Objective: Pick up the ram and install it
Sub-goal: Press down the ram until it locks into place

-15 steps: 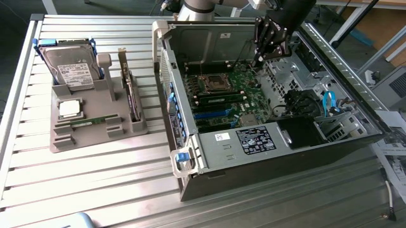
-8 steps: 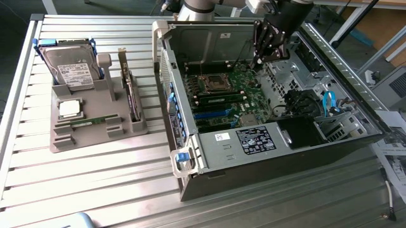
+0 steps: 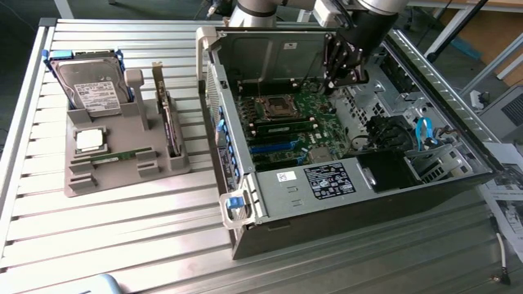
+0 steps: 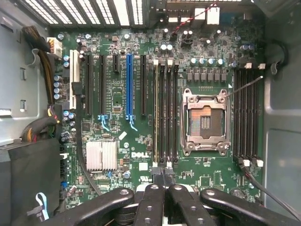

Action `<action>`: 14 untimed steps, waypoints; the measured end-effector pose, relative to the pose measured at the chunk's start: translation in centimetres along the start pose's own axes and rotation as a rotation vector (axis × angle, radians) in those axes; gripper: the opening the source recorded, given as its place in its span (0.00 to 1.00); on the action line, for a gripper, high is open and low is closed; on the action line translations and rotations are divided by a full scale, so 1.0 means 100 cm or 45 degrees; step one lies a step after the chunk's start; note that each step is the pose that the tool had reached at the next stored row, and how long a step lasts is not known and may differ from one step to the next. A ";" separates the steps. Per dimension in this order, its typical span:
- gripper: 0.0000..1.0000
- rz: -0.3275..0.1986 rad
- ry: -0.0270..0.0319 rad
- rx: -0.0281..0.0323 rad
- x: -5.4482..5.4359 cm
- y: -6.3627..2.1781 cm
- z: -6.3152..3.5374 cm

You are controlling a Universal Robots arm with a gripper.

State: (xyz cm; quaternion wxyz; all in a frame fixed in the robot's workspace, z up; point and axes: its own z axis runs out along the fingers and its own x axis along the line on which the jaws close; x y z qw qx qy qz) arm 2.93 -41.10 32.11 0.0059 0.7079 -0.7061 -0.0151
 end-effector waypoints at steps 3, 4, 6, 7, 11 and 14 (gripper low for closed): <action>0.10 0.000 -0.0002 0.0001 0.000 -0.0002 0.0063; 0.10 0.000 -0.0001 0.0000 0.000 -0.0002 0.0085; 0.10 0.000 0.0000 0.0000 0.000 -0.0004 0.0124; 0.10 0.000 0.0001 0.0000 0.000 -0.0004 0.0143; 0.10 0.000 -0.0002 0.0001 0.000 -0.0006 0.0217; 0.10 0.000 -0.0001 0.0000 0.000 -0.0008 0.0271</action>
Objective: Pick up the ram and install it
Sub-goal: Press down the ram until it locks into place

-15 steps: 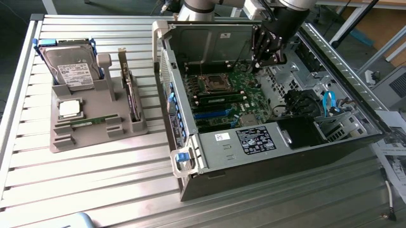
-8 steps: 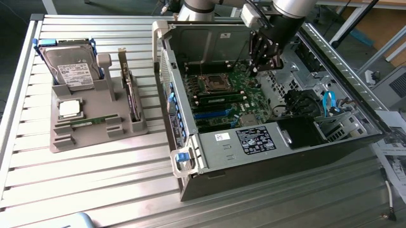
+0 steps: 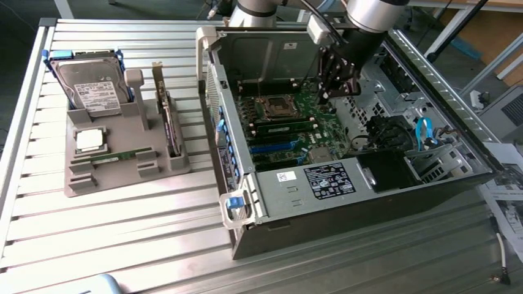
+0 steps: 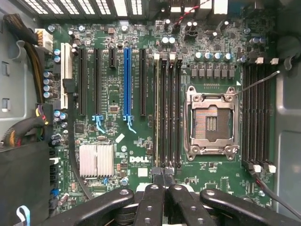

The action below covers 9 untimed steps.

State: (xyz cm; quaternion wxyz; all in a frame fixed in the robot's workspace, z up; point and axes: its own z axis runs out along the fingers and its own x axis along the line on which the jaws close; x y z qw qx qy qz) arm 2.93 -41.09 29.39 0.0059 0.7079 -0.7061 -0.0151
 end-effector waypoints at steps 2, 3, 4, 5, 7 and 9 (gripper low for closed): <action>0.10 0.000 0.0001 0.0000 0.000 -0.0001 0.0040; 0.10 0.000 0.0002 0.0000 0.000 -0.0002 0.0055; 0.10 0.000 0.0002 0.0000 0.000 -0.0002 0.0076; 0.10 0.000 0.0001 0.0000 0.000 -0.0003 0.0095; 0.10 0.000 0.0000 0.0000 0.000 -0.0004 0.0133; 0.10 0.000 0.0000 0.0000 0.000 -0.0005 0.0170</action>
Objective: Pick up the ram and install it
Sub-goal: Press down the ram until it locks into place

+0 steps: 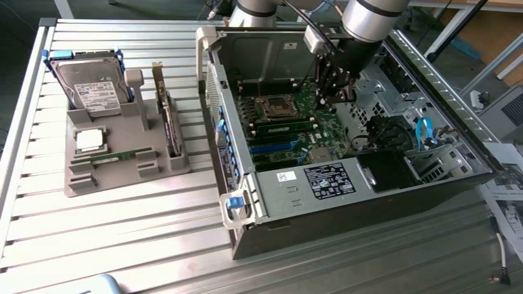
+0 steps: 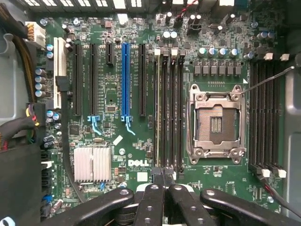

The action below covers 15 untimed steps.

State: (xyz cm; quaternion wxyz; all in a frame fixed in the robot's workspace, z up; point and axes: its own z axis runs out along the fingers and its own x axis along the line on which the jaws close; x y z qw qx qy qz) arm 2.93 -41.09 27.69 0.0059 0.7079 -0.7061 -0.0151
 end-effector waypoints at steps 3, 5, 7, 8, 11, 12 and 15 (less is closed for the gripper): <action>0.10 0.000 -0.0001 0.0001 0.000 -0.0002 0.0054; 0.10 0.000 0.0002 0.0000 0.000 -0.0003 0.0090; 0.10 0.000 -0.0001 0.0000 0.000 -0.0004 0.0127; 0.10 0.000 -0.0002 0.0001 0.000 -0.0004 0.0145; 0.10 0.000 0.0000 0.0000 0.000 -0.0006 0.0200; 0.10 0.000 -0.0001 0.0001 0.000 -0.0007 0.0218; 0.10 0.000 0.0002 0.0000 0.000 -0.0007 0.0252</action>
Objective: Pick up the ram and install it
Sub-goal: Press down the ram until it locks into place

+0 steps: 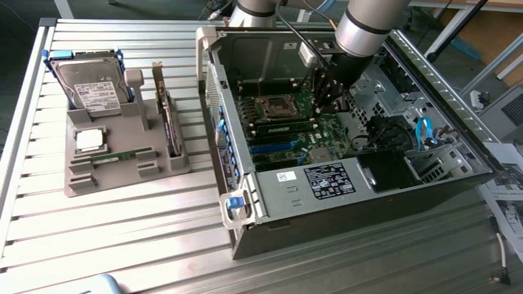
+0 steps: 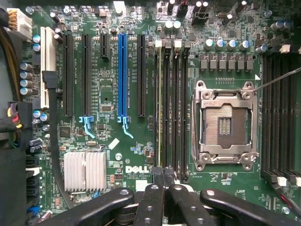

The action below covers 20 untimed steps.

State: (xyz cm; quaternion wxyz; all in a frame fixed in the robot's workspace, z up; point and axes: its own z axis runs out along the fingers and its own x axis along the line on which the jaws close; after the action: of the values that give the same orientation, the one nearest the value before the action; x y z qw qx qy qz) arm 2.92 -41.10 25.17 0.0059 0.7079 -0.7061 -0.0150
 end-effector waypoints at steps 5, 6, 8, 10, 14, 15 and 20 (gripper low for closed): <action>0.10 0.000 -0.0002 -0.0001 0.000 0.0000 0.0000; 0.10 0.000 -0.0002 -0.0001 0.000 0.0000 0.0001; 0.10 0.000 -0.0002 -0.0001 0.000 0.0000 0.0001; 0.10 0.000 -0.0003 -0.0001 0.000 -0.0011 0.0001; 0.10 0.000 -0.0003 -0.0001 0.000 -0.0064 -0.0001; 0.10 0.000 -0.0001 0.0000 0.000 -0.0093 -0.0002; 0.10 0.000 -0.0002 -0.0003 0.000 -0.0095 0.0001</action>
State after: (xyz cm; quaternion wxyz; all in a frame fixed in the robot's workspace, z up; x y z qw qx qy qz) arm 3.87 -41.10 25.14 0.0060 0.7079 -0.7061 -0.0152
